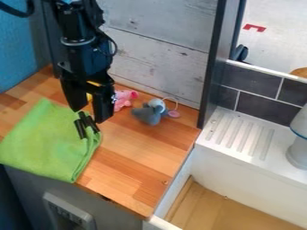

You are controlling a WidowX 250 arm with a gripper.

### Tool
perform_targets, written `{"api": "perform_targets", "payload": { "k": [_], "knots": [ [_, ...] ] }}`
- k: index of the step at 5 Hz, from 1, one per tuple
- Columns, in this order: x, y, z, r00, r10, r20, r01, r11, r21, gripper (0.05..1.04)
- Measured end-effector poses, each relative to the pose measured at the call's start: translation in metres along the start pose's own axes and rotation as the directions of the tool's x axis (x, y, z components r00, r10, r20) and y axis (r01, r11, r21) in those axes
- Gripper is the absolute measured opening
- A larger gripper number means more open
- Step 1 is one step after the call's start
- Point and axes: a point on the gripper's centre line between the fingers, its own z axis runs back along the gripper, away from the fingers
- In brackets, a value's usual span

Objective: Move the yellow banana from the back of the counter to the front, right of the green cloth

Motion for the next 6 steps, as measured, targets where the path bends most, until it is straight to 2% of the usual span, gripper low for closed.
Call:
{"api": "perform_targets", "payload": {
  "k": [1,2,3,4,5,6],
  "knots": [
    [-0.001,0.001,-0.006,1.000,0.005,-0.021,-0.005,1.000,-0.008,1.000],
    [0.015,0.015,0.005,1.000,0.009,0.030,-0.009,1.000,-0.011,1.000],
    [0.035,0.057,0.020,0.989,0.088,0.119,-0.092,0.996,0.023,1.000],
    [0.051,0.081,0.018,0.974,0.143,0.176,-0.154,0.987,0.050,1.000],
    [0.066,0.104,0.002,0.955,0.213,0.206,-0.222,0.975,0.023,1.000],
    [0.078,0.116,-0.008,0.927,0.299,0.225,-0.310,0.951,0.011,1.000]
  ]
}}
